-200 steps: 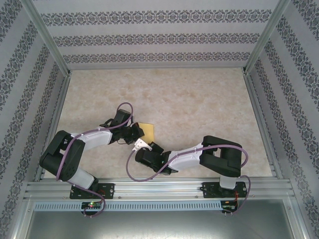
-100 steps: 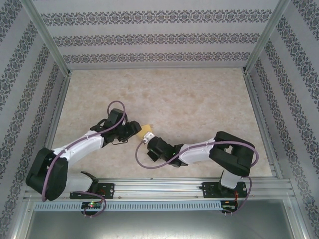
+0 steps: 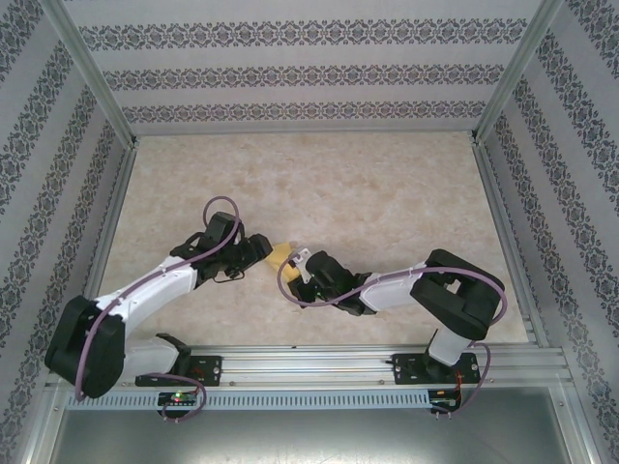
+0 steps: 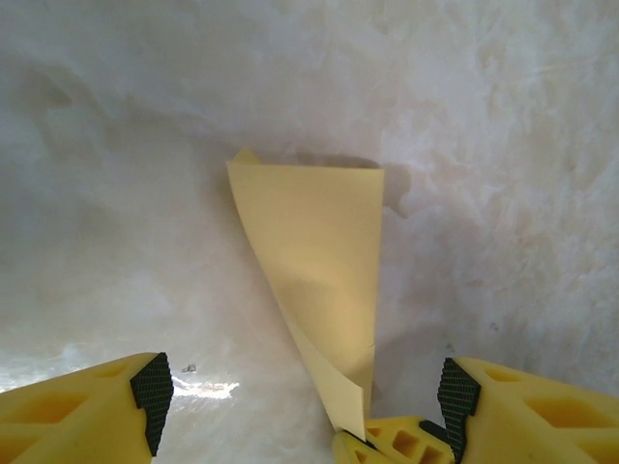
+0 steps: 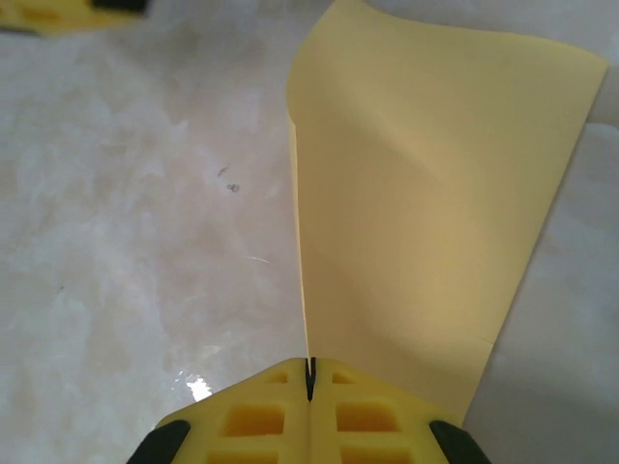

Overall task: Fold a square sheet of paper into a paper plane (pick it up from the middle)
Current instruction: Fold the wing for the fifth time at the center of the table.

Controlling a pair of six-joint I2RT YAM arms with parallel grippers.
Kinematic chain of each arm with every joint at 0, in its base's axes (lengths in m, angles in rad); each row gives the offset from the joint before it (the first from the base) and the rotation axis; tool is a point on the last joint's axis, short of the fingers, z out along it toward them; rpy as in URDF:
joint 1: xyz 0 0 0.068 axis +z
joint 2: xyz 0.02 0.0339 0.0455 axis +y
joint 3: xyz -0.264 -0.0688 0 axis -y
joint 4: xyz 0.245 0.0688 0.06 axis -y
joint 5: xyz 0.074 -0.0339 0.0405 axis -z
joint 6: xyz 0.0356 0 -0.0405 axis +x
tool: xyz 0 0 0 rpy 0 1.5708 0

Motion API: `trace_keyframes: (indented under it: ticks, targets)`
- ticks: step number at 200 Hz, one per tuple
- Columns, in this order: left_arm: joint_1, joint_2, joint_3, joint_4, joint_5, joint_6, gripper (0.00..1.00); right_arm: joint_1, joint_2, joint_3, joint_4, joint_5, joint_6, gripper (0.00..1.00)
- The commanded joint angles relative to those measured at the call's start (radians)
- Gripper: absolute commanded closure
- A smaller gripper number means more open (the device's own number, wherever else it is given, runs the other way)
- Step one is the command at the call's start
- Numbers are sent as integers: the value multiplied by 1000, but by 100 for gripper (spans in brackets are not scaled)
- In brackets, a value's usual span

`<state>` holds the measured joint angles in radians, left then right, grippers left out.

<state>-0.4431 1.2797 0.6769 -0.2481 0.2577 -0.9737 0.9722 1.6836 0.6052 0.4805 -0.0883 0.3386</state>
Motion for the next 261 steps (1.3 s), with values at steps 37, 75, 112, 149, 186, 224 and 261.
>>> trace_keyframes:
  ticks: [37, 75, 112, 149, 186, 224, 261]
  targets:
    - [3, 187, 53, 77, 130, -43, 24, 10, -16, -33, 80, 2, -38, 100]
    - [1, 279, 104, 80, 175, -47, 30, 44, -16, -22, 54, 51, -124, 100]
    - [2, 298, 117, 70, 185, -51, 53, 75, -12, -16, 35, 124, -183, 100]
    - [3, 300, 126, 45, 187, -45, 84, 86, -9, -18, 34, 147, -202, 98]
    - [2, 294, 136, 20, 185, -41, 100, 121, -29, -20, -32, 270, -293, 81]
    - [2, 292, 144, 12, 188, -38, 100, 157, -10, 2, -73, 378, -390, 76]
    - [2, 288, 141, 11, 190, -37, 100, 167, -7, 14, -60, 403, -397, 80]
